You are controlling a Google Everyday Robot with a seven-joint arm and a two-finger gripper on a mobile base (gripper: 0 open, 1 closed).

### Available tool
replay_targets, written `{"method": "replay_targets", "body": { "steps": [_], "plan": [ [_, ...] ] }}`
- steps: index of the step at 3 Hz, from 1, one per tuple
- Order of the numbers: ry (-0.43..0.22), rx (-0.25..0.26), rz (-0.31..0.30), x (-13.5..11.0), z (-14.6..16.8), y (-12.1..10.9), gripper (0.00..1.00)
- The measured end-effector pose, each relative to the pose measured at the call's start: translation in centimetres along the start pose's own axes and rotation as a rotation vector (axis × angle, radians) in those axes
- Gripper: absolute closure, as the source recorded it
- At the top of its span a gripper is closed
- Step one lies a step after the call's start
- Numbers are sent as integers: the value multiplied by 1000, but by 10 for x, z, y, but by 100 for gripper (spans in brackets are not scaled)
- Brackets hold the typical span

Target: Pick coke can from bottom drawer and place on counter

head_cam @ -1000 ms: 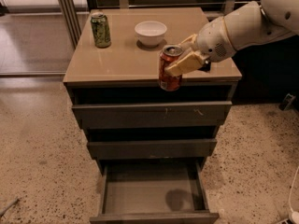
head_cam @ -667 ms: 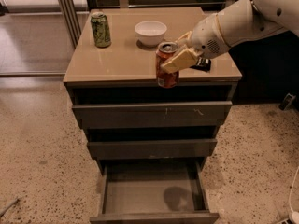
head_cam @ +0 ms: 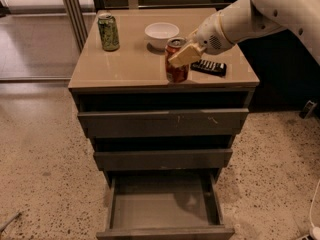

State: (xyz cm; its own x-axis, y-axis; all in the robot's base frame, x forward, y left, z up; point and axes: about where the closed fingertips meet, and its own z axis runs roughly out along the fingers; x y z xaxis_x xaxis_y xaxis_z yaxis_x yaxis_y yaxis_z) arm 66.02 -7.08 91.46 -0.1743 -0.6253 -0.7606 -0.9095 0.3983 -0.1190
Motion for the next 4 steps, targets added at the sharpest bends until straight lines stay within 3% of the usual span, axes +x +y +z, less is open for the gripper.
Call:
{"method": "replay_targets", "body": {
  "steps": [2,4],
  "plan": [
    [-29,108,88,9,25,-53,100],
    [-50,144,143,7,37,-82,100]
  ]
}}
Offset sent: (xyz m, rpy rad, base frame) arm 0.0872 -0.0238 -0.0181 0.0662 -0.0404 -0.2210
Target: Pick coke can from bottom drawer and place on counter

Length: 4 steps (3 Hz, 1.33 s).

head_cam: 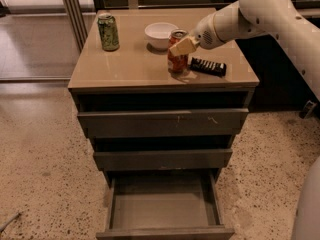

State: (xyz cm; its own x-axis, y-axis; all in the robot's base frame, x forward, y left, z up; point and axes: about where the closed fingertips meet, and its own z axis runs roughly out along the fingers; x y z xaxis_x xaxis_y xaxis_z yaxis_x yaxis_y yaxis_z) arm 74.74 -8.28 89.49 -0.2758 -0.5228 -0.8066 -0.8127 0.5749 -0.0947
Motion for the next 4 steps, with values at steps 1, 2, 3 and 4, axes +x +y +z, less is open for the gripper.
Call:
{"method": "replay_targets", "body": {
  "steps": [1,2,3,4],
  "plan": [
    [-13,-2,32,1,7,-6,100],
    [-18,-9,59,5,12,-8,100],
    [-7,-22,81,9,18,-9,100],
    [-7,-22,82,9,18,-9,82]
  ]
}}
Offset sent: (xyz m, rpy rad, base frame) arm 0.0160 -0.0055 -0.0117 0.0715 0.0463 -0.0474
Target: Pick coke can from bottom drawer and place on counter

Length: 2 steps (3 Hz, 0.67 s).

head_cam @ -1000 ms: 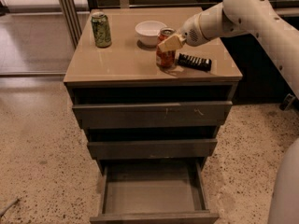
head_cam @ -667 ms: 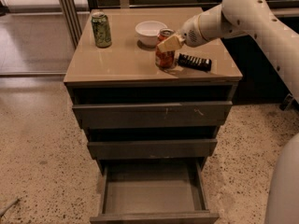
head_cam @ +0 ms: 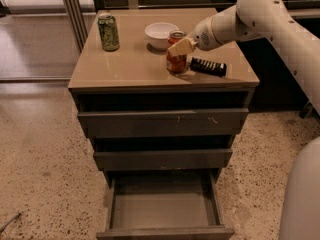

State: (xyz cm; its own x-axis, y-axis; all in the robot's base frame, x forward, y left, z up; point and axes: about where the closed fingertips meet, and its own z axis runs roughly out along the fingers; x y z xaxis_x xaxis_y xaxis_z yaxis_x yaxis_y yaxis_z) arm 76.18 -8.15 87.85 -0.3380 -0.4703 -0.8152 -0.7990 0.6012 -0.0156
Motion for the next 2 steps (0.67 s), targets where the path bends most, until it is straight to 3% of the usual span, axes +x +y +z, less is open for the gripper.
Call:
{"method": "replay_targets", "body": {
  "steps": [2],
  "plan": [
    [0,0,0,0,0,0,36]
  ]
}}
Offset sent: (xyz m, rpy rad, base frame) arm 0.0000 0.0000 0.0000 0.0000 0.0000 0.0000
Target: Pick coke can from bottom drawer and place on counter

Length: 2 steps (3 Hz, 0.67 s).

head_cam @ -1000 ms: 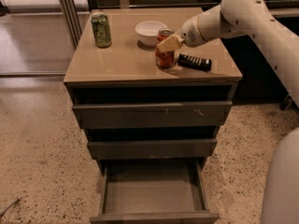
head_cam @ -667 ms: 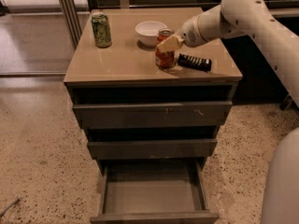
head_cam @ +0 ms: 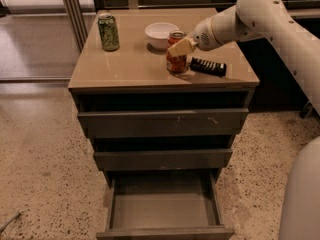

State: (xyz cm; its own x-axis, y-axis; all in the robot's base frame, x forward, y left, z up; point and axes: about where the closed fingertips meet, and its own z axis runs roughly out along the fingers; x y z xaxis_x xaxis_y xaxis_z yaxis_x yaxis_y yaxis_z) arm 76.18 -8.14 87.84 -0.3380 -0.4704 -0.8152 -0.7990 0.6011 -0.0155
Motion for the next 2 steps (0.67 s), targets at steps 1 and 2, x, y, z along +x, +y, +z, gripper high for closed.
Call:
{"method": "replay_targets", "body": {
  "steps": [1,2],
  "plan": [
    [0,0,0,0,0,0,13],
    [0,0,0,0,0,0,0]
  ]
}}
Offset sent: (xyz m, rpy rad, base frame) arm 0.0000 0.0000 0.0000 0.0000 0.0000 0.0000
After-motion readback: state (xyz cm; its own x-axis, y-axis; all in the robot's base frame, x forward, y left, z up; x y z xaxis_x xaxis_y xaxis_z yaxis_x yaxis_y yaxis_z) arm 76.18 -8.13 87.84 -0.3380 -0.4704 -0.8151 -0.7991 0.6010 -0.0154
